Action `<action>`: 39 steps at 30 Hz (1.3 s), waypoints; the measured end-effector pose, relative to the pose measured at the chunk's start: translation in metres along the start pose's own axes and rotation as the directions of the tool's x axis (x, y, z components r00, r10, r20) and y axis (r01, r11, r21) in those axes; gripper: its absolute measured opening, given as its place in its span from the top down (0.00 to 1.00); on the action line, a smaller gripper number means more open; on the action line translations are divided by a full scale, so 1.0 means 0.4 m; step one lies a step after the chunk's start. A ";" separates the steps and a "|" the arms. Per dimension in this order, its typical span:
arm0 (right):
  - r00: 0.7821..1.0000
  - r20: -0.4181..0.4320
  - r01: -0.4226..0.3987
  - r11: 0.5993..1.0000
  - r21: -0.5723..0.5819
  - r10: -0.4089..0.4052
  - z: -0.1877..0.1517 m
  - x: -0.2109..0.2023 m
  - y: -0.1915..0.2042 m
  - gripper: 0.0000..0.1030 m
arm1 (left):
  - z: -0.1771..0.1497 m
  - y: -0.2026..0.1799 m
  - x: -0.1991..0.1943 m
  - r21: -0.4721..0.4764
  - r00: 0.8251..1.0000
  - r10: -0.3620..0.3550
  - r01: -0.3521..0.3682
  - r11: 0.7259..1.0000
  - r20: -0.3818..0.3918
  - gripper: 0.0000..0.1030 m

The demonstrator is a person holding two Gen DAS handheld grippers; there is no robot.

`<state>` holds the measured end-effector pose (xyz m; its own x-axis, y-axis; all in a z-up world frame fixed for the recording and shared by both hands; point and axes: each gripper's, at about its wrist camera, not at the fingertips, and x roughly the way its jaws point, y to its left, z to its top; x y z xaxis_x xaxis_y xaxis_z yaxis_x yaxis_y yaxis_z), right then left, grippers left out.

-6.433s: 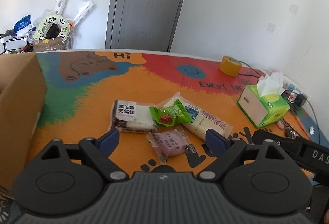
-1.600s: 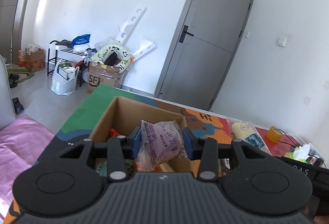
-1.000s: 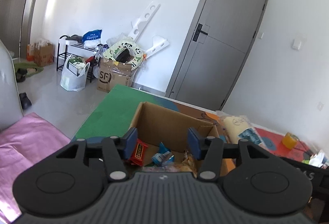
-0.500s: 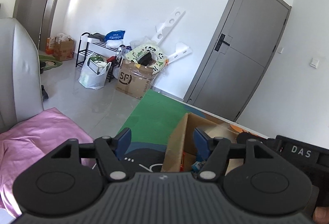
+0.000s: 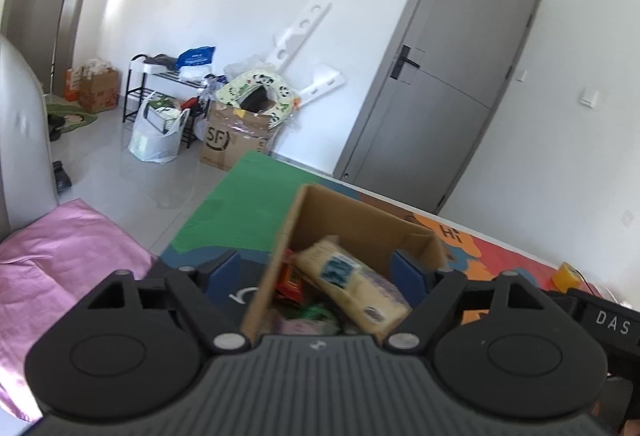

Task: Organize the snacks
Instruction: 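Carry both held packs over the cardboard box and open both tools, then move both open tools back over the black-sesame pack and green candy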

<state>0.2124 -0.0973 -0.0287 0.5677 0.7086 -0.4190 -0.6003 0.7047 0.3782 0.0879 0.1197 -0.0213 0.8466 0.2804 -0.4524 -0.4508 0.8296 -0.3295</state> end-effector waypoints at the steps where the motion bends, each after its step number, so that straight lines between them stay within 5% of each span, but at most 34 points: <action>1: 1.000 0.006 0.010 1.000 0.000 -0.010 -0.002 -0.013 -0.011 0.31 | -0.005 -0.013 -0.003 0.010 1.000 -0.003 0.003 1.000 0.002 0.19; 16: 0.990 0.052 0.127 0.989 0.072 -0.131 -0.038 -0.127 -0.155 0.09 | -0.063 -0.156 -0.010 0.096 0.998 -0.046 0.050 0.994 -0.038 0.15; 39: 0.946 0.094 0.287 0.936 0.205 -0.311 -0.074 -0.261 -0.376 0.02 | -0.143 -0.368 0.027 0.195 0.986 -0.136 0.154 0.969 -0.100 0.15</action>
<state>0.2267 -0.2784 -0.0663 0.7768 0.4544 -0.4360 -0.2829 0.8703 0.4031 0.1474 -0.0271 -0.0252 0.8677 0.1151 -0.4837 -0.2516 0.9407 -0.2275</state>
